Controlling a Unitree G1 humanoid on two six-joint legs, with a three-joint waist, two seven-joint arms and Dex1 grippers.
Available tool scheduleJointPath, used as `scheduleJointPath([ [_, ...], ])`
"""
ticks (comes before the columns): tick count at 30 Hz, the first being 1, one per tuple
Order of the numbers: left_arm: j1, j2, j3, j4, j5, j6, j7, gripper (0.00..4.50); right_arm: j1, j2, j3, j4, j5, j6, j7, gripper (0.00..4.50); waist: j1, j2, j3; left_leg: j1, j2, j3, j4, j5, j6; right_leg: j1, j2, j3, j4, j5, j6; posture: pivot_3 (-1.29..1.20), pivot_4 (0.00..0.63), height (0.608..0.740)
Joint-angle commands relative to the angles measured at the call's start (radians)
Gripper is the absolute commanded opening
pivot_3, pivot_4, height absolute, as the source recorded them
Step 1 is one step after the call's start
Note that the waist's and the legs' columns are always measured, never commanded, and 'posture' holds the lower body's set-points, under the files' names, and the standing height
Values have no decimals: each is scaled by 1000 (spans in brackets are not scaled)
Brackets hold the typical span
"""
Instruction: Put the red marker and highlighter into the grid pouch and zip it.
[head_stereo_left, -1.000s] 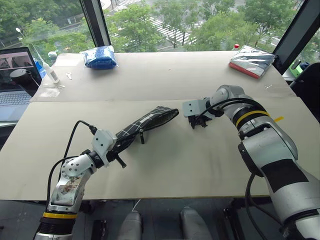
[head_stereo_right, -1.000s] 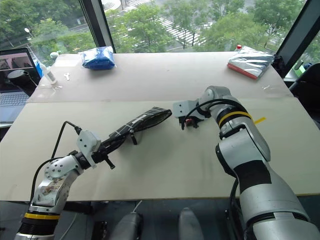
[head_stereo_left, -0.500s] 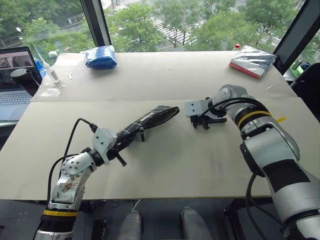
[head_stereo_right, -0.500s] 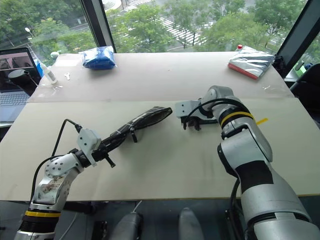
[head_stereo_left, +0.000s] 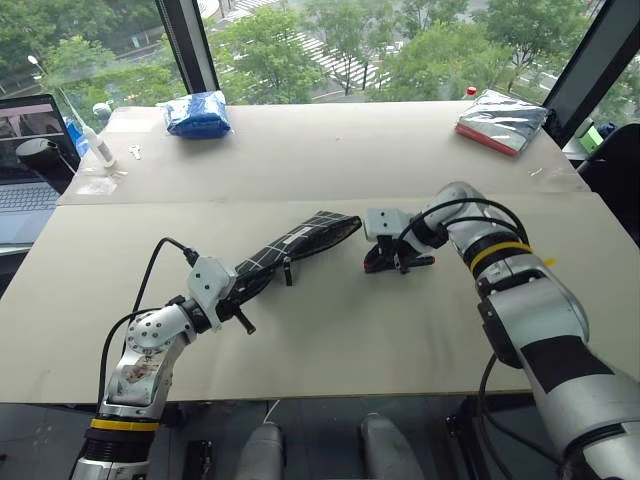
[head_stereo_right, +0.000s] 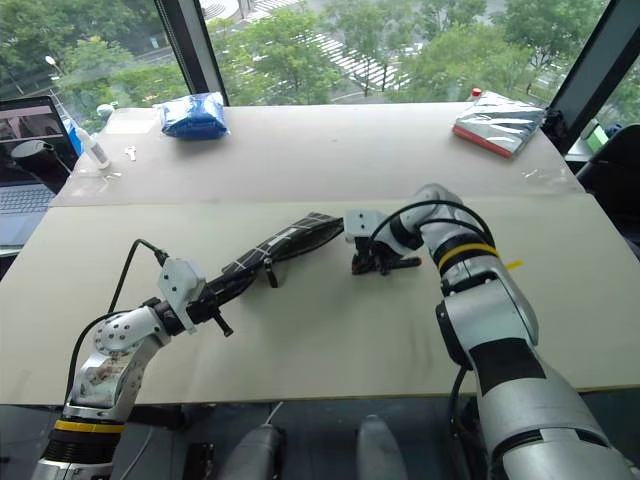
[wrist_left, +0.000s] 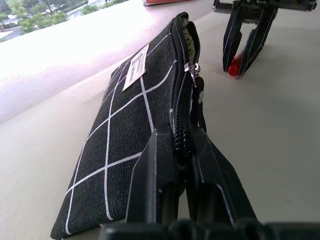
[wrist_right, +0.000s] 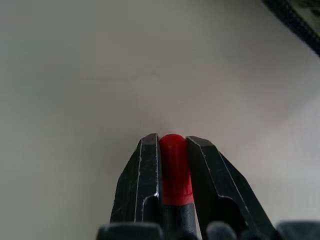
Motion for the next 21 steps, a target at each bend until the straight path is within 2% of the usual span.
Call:
scheduleJointPath([
  [1,-28,23,3,6,-15,-9,-34,0,112,8,41,-105,-3,7,-2,395,1,0,0,1,0,0,0,0,0,0,0,0,0,0,0,0,150,740],
  [5,-53,30,9,33,-17,-12,-46,0,162,26,27,-168,-1,94,-103,395,-4,-4,-4,5,1,0,0,0,0,3,1,0,0,0,0,0,150,740],
  [6,-55,31,8,36,-17,-13,-49,0,174,25,18,-196,21,121,-79,1407,-5,-5,-5,7,2,0,0,0,0,5,2,0,1,0,0,0,150,740],
  [7,-56,32,7,38,-16,-15,-53,0,182,22,8,-224,45,148,-54,1602,-6,-5,-5,8,2,0,0,0,0,6,2,0,1,0,-1,0,150,740],
  [12,-58,35,7,45,-17,-16,-68,0,185,-4,-43,-309,142,307,18,3312,-6,-5,-5,6,2,0,0,0,0,4,2,0,1,1,-1,0,150,740],
  [16,-61,40,10,56,-19,-13,-83,0,178,-47,-74,-368,204,367,52,3312,-1,-5,-4,2,2,0,0,0,0,1,2,0,0,1,-1,0,150,740],
  [21,-64,44,10,65,-19,-12,-96,0,146,-117,-97,-359,231,351,37,3312,5,-4,-3,0,1,0,0,0,0,0,1,0,0,1,-1,0,150,740],
])
